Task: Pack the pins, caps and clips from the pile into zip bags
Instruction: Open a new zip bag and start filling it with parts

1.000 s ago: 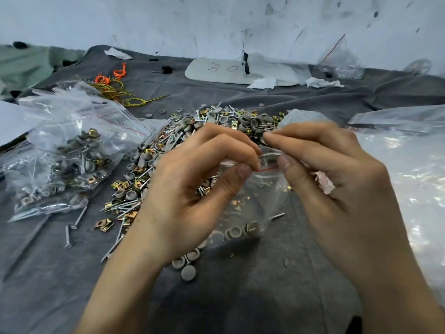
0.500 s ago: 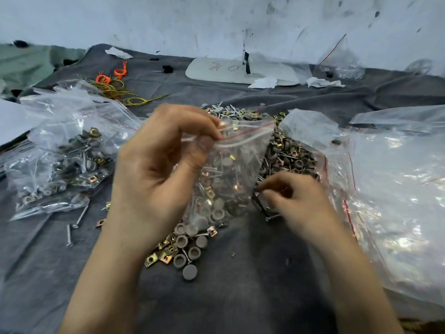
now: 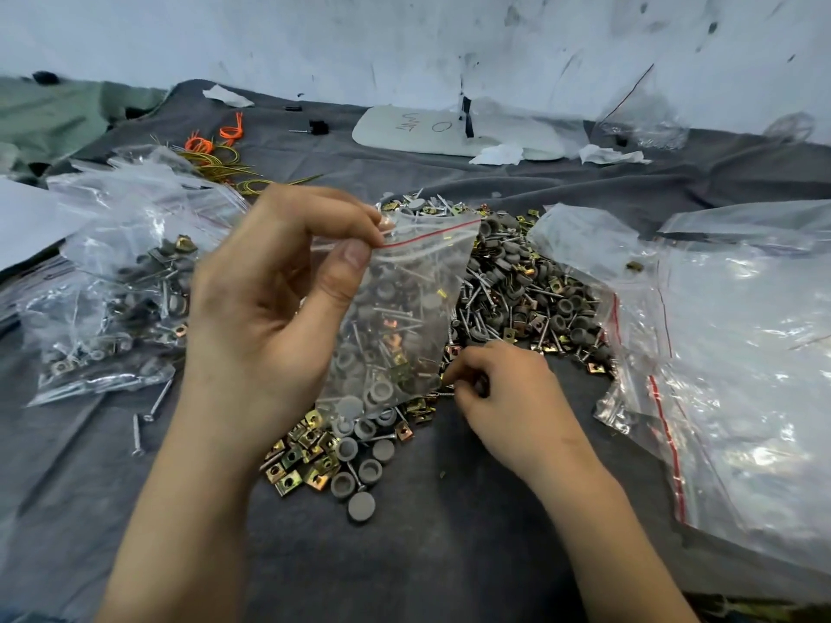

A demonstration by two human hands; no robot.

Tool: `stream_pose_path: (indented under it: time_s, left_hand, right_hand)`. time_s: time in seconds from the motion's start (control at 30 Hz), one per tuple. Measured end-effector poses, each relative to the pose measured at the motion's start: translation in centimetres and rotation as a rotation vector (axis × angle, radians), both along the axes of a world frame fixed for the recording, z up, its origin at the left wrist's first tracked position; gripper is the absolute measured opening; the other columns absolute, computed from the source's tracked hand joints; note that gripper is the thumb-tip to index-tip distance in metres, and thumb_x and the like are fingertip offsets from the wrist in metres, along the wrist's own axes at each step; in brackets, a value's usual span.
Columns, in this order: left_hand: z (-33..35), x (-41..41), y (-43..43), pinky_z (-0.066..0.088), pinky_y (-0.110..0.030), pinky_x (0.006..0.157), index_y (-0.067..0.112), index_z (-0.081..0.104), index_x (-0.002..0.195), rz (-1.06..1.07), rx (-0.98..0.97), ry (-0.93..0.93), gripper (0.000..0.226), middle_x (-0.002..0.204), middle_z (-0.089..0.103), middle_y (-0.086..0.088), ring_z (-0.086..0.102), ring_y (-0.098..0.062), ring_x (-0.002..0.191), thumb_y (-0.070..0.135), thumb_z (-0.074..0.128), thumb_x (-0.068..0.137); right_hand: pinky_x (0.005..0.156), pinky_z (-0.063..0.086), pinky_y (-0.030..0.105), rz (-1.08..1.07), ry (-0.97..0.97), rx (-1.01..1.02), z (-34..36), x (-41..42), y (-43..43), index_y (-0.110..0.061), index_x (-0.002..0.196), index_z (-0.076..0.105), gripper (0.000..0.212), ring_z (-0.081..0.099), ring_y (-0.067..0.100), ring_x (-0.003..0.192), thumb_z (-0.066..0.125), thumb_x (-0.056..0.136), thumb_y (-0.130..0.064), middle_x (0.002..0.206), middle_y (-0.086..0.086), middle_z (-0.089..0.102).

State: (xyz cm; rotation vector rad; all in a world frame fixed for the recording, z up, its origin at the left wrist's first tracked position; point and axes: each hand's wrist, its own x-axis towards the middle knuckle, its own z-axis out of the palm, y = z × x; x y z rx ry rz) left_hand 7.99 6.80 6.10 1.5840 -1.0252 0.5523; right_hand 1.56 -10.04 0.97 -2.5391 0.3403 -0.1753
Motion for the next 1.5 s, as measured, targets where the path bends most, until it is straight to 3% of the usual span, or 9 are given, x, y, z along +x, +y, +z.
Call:
stream_pose_path:
  time_s: [0.1, 0.2, 0.47, 0.6, 0.83, 0.97, 1.1, 1.37, 1.5]
  left_hand:
    - [0.0, 0.0, 0.1, 0.047, -0.029, 0.089, 0.020, 0.056, 0.100, -0.003, -0.008, -0.011, 0.014, 0.105, 0.061, -0.010, 0.063, -0.025, 0.105, 0.008, 0.050, 0.099]
    - [0.0, 0.1, 0.2, 0.050, -0.038, 0.088, 0.021, 0.056, 0.100, -0.005, -0.027, -0.018, 0.014, 0.105, 0.061, -0.008, 0.064, -0.032, 0.105, 0.008, 0.050, 0.100]
    - [-0.4, 0.7, 0.6, 0.048, -0.057, 0.087, 0.017, 0.058, 0.100, 0.017, -0.046, -0.023, 0.010, 0.106, 0.061, -0.006, 0.062, -0.034, 0.105, 0.010, 0.051, 0.101]
    - [-0.3, 0.5, 0.5, 0.050, -0.054, 0.087, 0.019, 0.057, 0.097, 0.017, -0.040, -0.027, 0.013, 0.106, 0.061, -0.006, 0.063, -0.034, 0.105, 0.008, 0.051, 0.100]
    - [-0.1, 0.2, 0.3, 0.051, -0.044, 0.090, 0.021, 0.055, 0.100, 0.011, -0.029, -0.016, 0.015, 0.106, 0.060, -0.006, 0.063, -0.034, 0.105, 0.006, 0.050, 0.099]
    - [-0.1, 0.3, 0.3, 0.050, -0.043, 0.090, 0.021, 0.055, 0.100, 0.007, -0.035, -0.015, 0.016, 0.107, 0.060, -0.006, 0.063, -0.034, 0.104, 0.006, 0.050, 0.099]
    - [-0.2, 0.4, 0.3, 0.050, -0.045, 0.088, 0.020, 0.056, 0.100, 0.013, -0.031, -0.015, 0.014, 0.106, 0.061, -0.006, 0.063, -0.034, 0.104, 0.007, 0.051, 0.099]
    - [-0.3, 0.3, 0.2, 0.049, -0.039, 0.090, 0.022, 0.056, 0.101, 0.003, -0.022, -0.005, 0.015, 0.106, 0.061, -0.006, 0.063, -0.032, 0.105, 0.008, 0.051, 0.100]
    - [-0.2, 0.3, 0.2, 0.049, -0.038, 0.092, 0.021, 0.055, 0.100, -0.003, -0.035, 0.010, 0.015, 0.105, 0.060, -0.006, 0.063, -0.032, 0.105, 0.007, 0.050, 0.099]
  right_hand:
    - [0.076, 0.050, 0.033, 0.066, -0.029, 0.001, 0.1, 0.0, 0.2, -0.032, 0.078, 0.060, 0.017, 0.056, 0.015, 0.083, 0.064, 0.084, -0.017, 0.080, -0.012, 0.048]
    - [0.080, 0.049, 0.033, 0.096, 0.032, 0.014, 0.0, 0.0, 0.4, -0.033, 0.081, 0.055, 0.019, 0.056, 0.015, 0.089, 0.069, 0.084, -0.021, 0.083, -0.014, 0.045]
    - [0.080, 0.050, 0.034, 0.158, 0.062, -0.026, 0.1, -0.4, 0.7, -0.030, 0.081, 0.058, 0.015, 0.057, 0.017, 0.090, 0.064, 0.084, -0.017, 0.090, -0.011, 0.054]
    - [0.082, 0.048, 0.031, 0.169, 0.084, -0.086, -0.1, -0.3, 0.9, -0.028, 0.092, 0.062, 0.008, 0.055, 0.017, 0.097, 0.066, 0.086, -0.026, 0.094, -0.011, 0.050]
    - [0.087, 0.046, 0.033, 0.206, 0.092, -0.164, 0.1, -0.1, 0.7, -0.025, 0.100, 0.068, 0.013, 0.055, 0.021, 0.105, 0.059, 0.092, -0.030, 0.106, -0.006, 0.059]
    - [0.085, 0.047, 0.033, 0.190, 0.095, -0.100, 0.2, -0.2, 0.7, -0.027, 0.095, 0.068, 0.015, 0.055, 0.016, 0.100, 0.065, 0.087, -0.039, 0.098, -0.010, 0.057]
    - [0.073, 0.042, 0.029, 0.100, 0.106, -0.128, 0.1, -0.3, 1.7, -0.026, 0.087, 0.060, 0.033, 0.053, 0.015, 0.091, 0.070, 0.076, -0.056, 0.088, -0.012, 0.049]
    - [0.085, 0.040, 0.031, 0.052, 0.058, -0.196, -0.2, -0.5, 2.9, -0.020, 0.103, 0.059, 0.025, 0.052, 0.020, 0.106, 0.062, 0.085, -0.038, 0.108, -0.003, 0.056]
    - [0.081, 0.043, 0.030, 0.044, 0.045, -0.046, 0.3, -0.5, 1.9, -0.025, 0.084, 0.053, 0.012, 0.052, 0.017, 0.094, 0.062, 0.084, -0.017, 0.092, -0.008, 0.049]
